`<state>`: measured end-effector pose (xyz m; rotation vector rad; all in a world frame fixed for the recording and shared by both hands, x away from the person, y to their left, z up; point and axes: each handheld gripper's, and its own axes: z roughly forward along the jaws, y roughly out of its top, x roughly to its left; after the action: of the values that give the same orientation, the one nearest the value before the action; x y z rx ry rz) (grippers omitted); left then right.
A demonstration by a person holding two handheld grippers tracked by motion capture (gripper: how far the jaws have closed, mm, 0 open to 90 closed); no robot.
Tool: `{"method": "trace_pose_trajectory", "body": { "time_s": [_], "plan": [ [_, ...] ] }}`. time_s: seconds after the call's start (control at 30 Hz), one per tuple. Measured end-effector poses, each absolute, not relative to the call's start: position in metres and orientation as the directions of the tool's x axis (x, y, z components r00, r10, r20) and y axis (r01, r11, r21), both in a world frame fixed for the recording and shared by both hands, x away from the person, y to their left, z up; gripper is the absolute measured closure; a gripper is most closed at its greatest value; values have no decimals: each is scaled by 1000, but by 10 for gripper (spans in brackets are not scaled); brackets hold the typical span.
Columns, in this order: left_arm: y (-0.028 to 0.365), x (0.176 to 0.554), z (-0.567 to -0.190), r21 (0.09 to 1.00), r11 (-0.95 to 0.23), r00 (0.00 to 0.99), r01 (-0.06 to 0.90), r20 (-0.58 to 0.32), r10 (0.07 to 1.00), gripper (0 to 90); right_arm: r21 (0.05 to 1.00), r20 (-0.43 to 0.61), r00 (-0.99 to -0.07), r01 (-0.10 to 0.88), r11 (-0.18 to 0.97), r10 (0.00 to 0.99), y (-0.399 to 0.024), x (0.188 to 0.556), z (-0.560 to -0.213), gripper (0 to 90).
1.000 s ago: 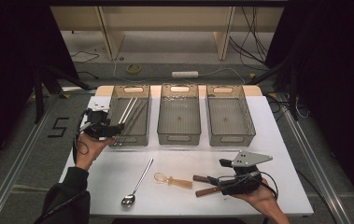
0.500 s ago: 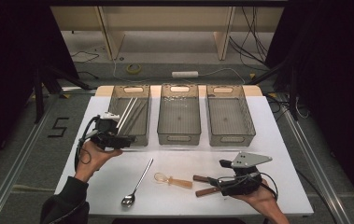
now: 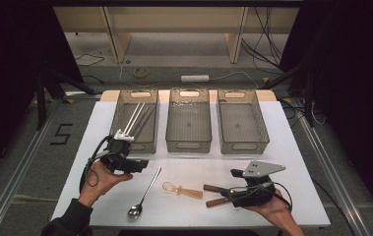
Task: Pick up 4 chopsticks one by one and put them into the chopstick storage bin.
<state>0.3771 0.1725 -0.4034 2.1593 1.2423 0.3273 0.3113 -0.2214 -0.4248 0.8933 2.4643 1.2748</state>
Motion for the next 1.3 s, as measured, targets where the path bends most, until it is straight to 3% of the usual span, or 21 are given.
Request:
{"method": "trace_pose_trajectory", "body": {
  "time_s": [1.3],
  "plan": [
    [155,324,-438,496,-504,605,707,-54,795,158,792,83,-790,423,441,608,-221,312,-430,257]
  ]
}}
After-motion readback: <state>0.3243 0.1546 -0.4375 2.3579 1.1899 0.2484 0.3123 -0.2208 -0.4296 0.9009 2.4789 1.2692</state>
